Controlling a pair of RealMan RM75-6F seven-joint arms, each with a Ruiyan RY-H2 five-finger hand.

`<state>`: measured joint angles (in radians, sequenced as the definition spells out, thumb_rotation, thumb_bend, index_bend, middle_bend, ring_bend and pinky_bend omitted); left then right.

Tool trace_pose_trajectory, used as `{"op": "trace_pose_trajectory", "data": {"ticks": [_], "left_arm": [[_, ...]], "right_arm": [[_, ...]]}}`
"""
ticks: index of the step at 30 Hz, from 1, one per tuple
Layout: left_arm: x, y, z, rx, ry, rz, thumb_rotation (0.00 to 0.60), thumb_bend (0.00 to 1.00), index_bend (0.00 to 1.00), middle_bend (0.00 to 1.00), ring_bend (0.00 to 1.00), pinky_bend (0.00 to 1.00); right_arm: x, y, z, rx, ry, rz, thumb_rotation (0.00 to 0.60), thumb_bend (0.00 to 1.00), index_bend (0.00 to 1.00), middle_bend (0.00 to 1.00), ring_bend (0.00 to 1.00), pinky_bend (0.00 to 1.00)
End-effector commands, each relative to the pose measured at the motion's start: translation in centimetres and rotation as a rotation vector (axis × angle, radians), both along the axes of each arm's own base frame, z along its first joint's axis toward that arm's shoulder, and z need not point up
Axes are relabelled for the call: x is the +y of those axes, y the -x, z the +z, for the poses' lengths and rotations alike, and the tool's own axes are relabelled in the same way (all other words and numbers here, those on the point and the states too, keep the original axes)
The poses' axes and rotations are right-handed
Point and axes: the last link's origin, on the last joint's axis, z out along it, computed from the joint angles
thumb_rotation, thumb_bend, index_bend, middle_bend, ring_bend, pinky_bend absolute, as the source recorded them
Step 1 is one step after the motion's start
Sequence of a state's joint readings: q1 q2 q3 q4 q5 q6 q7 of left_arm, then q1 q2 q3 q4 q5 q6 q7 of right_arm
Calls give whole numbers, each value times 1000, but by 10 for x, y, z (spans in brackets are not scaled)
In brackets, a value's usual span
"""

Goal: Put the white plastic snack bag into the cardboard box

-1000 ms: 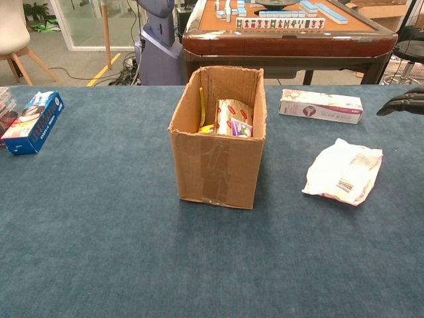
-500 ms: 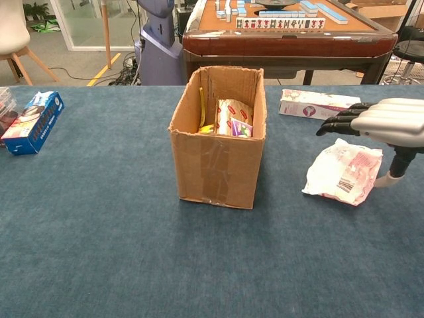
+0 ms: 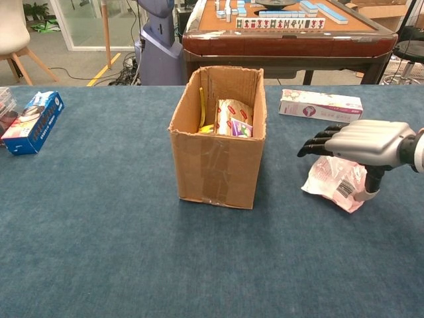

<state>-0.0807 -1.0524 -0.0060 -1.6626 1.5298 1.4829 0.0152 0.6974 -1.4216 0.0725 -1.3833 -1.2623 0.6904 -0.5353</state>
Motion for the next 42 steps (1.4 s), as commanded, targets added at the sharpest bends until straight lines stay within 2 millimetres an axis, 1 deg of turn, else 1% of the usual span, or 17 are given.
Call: {"op": "trace_pose_trajectory", "data": {"ticks": [1,2,3,5,7,8,10,12,15,17,20,22,25,29,36,39,42], "left_arm": [[0,0,1,-1,-2,-1,600,130,365,323,217,352],[-1,0,1,-1,-2,-2,600,130,365,323,217,352],[-1,0,1,-1,-1,-2,600,130,365,323,217,352],[-1,0,0,0,0,-2,600,130,365,323,217,352],[-1,0,0,1,2,-2,600,130,365,323,217,352],[-1,0,0,2,3,-2,600,130,365,323,217,352],[-1,0,0,3,4,-1,600,130,365,323,217,352],[-1,0,0,3,4,-1,600,130,365,323,217,352],[-1,0,0,2,3,1,600,130,365,323,217,352],[-1,0,0,2,4,2,600,130,365,323,217,352],[-1,1,0,2,6,3,600,130,365,323,218,352],[-1,1,0,2,6,4,600,130,365,323,218,352],[-1,1,0,2,5,4,600,130,365,323,218,352],[-1,1,0,5,7,5,600,131,365,323,218,352],[-1,1,0,3,5,9,600,130,365,323,218,352],[-1,1,0,3,4,9,600,131,365,322,218,352],[-1,2,0,3,4,12,600,130,365,323,218,352]], "right_arm": [[1,-1,-3,1,1,5,600,0,110,147,36,19],[1,-2,-4,0,3,7,600,0,136,174,61,43],[1,-3,-5,-7,8,11,600,0,186,217,102,91],[2,-4,-6,-17,17,18,600,0,332,333,213,252],[2,-5,-7,-26,21,24,600,0,428,410,295,380],[2,-5,-8,-30,22,26,600,0,470,446,336,429],[1,-5,-9,-36,21,25,600,0,546,511,420,490],[1,-4,-9,-40,19,22,600,0,595,555,481,528],[1,-3,-9,-52,17,9,600,0,656,610,542,584],[2,-3,-7,-64,16,1,600,0,677,630,563,604],[3,-6,0,-96,28,4,600,0,683,634,568,609],[4,-12,8,-128,42,16,600,0,684,635,569,610],[5,-25,23,-171,70,57,600,0,684,635,569,610],[8,-52,48,-225,117,144,600,0,684,635,569,610],[13,-100,86,-275,227,315,600,0,684,635,569,610],[11,-120,97,-271,290,398,600,0,684,635,569,610],[10,-140,104,-241,340,489,600,0,684,634,569,610]]}}
